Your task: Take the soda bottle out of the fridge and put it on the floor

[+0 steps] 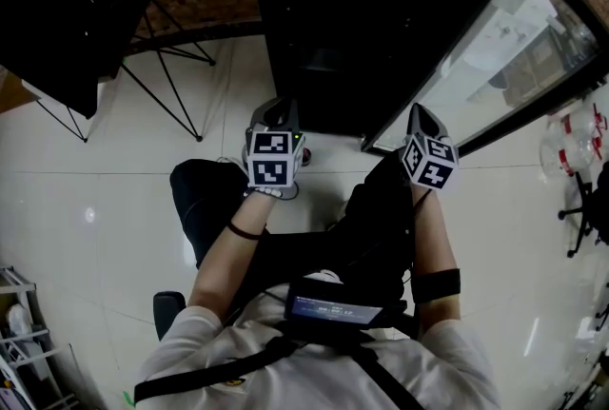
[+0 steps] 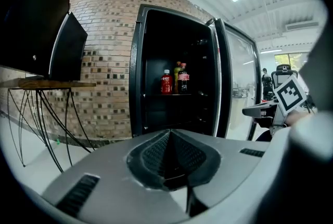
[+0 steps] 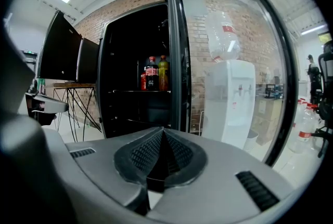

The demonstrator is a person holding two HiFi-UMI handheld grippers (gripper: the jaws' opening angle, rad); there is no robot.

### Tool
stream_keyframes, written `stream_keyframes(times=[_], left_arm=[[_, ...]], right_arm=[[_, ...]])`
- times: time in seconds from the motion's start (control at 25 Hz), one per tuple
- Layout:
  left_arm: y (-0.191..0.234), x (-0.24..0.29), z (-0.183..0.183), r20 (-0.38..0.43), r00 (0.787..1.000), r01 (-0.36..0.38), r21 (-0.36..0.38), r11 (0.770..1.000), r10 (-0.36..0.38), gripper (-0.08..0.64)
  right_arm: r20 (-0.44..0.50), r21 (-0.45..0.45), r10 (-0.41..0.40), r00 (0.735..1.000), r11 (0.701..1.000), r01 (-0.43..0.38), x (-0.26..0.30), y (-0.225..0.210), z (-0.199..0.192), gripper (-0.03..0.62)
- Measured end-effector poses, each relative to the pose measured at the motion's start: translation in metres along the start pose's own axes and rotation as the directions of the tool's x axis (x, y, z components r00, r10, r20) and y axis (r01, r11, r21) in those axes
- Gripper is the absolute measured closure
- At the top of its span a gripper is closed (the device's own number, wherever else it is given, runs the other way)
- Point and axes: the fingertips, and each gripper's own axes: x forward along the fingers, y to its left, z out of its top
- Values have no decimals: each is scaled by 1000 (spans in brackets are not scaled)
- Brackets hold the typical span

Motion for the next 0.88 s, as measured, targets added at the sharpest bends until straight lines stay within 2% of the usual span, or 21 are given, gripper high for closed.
stream_keyframes(times=[0.88], left_arm=[[-4,11,-8,-15,1000,11,-34,999,-12,557]], right_arm=[[-4,-16,11,1000,1000,-11,5,5,-1,578]])
